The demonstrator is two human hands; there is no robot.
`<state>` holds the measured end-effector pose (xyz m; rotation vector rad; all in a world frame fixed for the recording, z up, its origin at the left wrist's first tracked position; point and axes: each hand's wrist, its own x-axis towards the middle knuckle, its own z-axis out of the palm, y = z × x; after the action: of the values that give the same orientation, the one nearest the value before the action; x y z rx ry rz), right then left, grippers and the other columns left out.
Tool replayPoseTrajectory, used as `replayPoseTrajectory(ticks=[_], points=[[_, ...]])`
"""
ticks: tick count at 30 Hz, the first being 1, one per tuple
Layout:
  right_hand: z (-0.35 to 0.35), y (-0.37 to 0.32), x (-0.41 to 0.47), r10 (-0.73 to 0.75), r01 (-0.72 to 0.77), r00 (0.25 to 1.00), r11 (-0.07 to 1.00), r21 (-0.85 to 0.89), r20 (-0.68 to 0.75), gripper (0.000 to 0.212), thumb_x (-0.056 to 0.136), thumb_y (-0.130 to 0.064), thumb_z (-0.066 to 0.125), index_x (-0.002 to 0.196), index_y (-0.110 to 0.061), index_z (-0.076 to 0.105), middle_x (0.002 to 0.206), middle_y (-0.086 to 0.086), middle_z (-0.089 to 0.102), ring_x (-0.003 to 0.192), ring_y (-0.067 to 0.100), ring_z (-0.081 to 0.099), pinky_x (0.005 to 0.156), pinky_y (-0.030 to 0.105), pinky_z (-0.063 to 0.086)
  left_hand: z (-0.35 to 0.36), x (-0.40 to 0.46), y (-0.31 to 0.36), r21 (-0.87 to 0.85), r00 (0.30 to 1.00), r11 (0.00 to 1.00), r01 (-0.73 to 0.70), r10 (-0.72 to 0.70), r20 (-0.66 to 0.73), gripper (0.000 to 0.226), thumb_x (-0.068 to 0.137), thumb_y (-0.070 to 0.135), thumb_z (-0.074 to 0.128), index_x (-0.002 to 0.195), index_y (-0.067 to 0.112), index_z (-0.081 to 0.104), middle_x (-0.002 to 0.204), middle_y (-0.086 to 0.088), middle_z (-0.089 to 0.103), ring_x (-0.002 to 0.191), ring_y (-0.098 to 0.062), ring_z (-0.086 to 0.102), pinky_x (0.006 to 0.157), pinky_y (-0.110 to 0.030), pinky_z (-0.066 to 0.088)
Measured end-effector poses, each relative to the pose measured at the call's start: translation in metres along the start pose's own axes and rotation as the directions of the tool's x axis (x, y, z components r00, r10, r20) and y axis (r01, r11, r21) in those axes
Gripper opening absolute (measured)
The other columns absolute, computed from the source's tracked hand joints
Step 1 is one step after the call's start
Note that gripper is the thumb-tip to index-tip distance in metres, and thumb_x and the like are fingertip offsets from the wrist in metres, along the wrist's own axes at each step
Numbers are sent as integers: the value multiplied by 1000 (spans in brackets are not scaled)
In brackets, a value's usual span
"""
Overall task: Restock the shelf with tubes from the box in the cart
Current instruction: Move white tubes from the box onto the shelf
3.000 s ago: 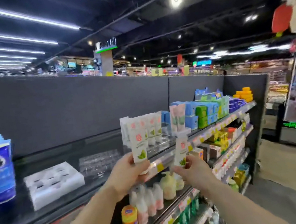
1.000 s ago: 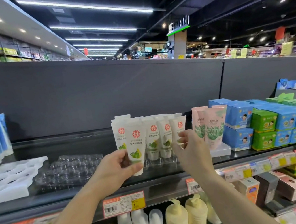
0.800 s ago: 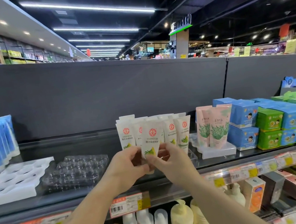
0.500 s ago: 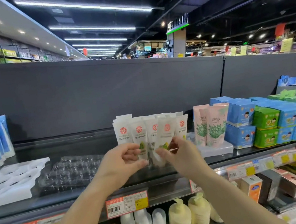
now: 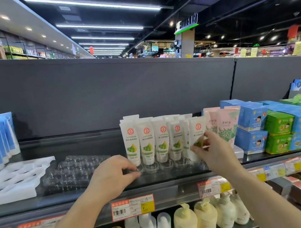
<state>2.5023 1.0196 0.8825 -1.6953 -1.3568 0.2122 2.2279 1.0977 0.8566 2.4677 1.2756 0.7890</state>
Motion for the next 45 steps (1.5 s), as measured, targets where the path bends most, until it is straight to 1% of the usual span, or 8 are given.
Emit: replayPoseTrajectory(ticks=[4, 12, 18, 24, 30, 36, 40, 45], points=[[6, 5, -4, 22, -22, 1000, 1000, -17, 3, 27, 90, -25, 65, 109, -30, 47, 117, -9, 62, 110, 13, 59, 89, 31, 51, 2, 2, -1, 33, 1000, 999, -9, 10, -16, 17, 85, 45, 65, 98, 36, 70, 103, 24, 56, 97, 3, 52, 85, -21, 43], [11, 5, -2, 23, -17, 999, 982, -190, 32, 19, 93, -29, 61, 103, -24, 46, 100, -10, 57, 88, 9, 51, 71, 20, 40, 7, 3, -2, 34, 998, 999, 26, -24, -58, 22, 83, 45, 69, 102, 36, 66, 94, 25, 54, 89, 2, 51, 74, -18, 39], [9, 5, -10, 28, -26, 999, 997, -72, 35, 22, 93, -27, 62, 111, -26, 49, 102, -13, 58, 91, 4, 52, 64, 6, 36, 4, 0, 3, 24, 997, 998, 55, -54, -47, 31, 83, 45, 69, 111, 34, 64, 99, 25, 54, 94, 3, 50, 77, -19, 39], [19, -8, -39, -60, 112, 953, 981, 160, -298, 32, 87, -25, 68, 113, -33, 51, 101, -21, 53, 100, 7, 54, 89, 29, 49, -5, -10, 16, -10, 994, 999, 33, -34, -103, 32, 84, 47, 65, 115, 39, 61, 106, 28, 56, 99, 7, 50, 82, -15, 40], [77, -54, -69, -227, 213, 974, 941, 263, 24, 32, 89, -27, 64, 115, -38, 48, 106, -30, 49, 99, -12, 50, 77, 1, 40, -20, -59, 19, 7, 960, 997, 83, -78, -268, 34, 89, 46, 59, 121, 34, 60, 109, 27, 51, 103, 10, 43, 87, -9, 31], [162, -122, -128, -357, 283, 881, 923, 259, 310, 36, 91, -34, 61, 127, -32, 55, 119, -18, 54, 112, -2, 52, 95, 14, 42, -74, -166, -31, -27, 911, 973, 230, -225, -345, 27, 86, 41, 67, 111, 33, 65, 97, 26, 55, 94, 8, 51, 83, -11, 41], [231, -202, -198, -497, 402, 776, 864, 302, 389, 40, 93, -36, 58, 131, -22, 54, 121, -10, 56, 119, 8, 50, 91, 9, 29, -130, -271, -87, 27, 857, 935, 355, -313, -410, 32, 78, 65, 53, 107, 54, 60, 99, 27, 59, 97, 8, 50, 90, -19, 43], [325, -331, -334, -614, 464, 595, 789, 403, 518, 53, 96, -45, 49, 143, -21, 42, 142, -5, 46, 132, 12, 39, 105, 24, 30, -225, -434, -154, 186, 741, 761, 622, -494, -455, 56, 87, 58, 55, 132, 26, 54, 130, 9, 54, 125, -13, 46, 101, -26, 36]])
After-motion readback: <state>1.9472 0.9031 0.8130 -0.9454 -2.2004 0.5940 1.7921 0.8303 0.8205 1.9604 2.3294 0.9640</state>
